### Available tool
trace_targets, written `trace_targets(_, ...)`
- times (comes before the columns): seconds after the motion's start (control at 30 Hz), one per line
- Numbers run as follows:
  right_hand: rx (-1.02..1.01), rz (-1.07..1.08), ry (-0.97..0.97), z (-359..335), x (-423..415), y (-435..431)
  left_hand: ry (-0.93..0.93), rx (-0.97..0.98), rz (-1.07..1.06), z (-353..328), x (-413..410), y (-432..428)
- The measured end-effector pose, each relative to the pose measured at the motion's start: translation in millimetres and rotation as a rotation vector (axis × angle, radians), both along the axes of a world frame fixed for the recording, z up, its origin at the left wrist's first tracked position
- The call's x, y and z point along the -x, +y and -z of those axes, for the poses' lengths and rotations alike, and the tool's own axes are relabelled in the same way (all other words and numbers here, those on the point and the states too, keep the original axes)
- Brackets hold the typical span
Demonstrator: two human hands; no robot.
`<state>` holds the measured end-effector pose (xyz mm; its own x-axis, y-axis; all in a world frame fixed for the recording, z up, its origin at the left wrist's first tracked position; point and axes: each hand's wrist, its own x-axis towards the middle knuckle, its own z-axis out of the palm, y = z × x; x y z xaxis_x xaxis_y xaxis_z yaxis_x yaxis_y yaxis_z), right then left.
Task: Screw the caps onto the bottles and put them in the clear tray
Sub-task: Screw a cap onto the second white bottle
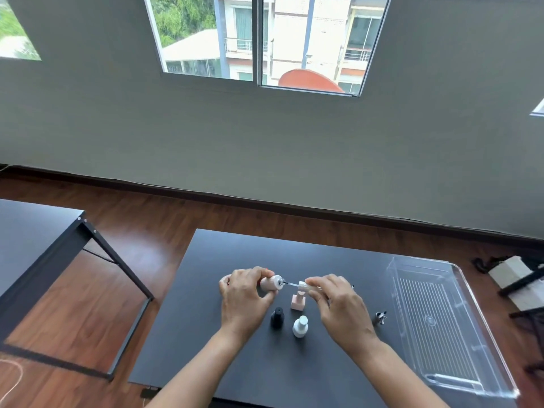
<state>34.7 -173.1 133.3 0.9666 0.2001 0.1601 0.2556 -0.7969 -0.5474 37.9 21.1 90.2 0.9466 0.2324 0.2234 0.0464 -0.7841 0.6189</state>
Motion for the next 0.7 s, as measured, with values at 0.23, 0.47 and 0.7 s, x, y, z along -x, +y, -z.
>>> trace_targets(0.23, -0.099, -0.051, -0.001, -4.0, -4.2, 5.2, -0.018, -0.053, 0.054, -6.3, -2.7, -8.7)
trace_targets(0.47, -0.253, 0.02, -0.007, -5.5, -9.5, 1.8, -0.04, -0.049, 0.116, -13.5, -9.7, -14.4)
trace_targets(0.7, -0.06, 0.126, 0.168, -19.7, -19.6, -12.1, -0.051, 0.002, 0.218, -22.3, -16.1, -17.7)
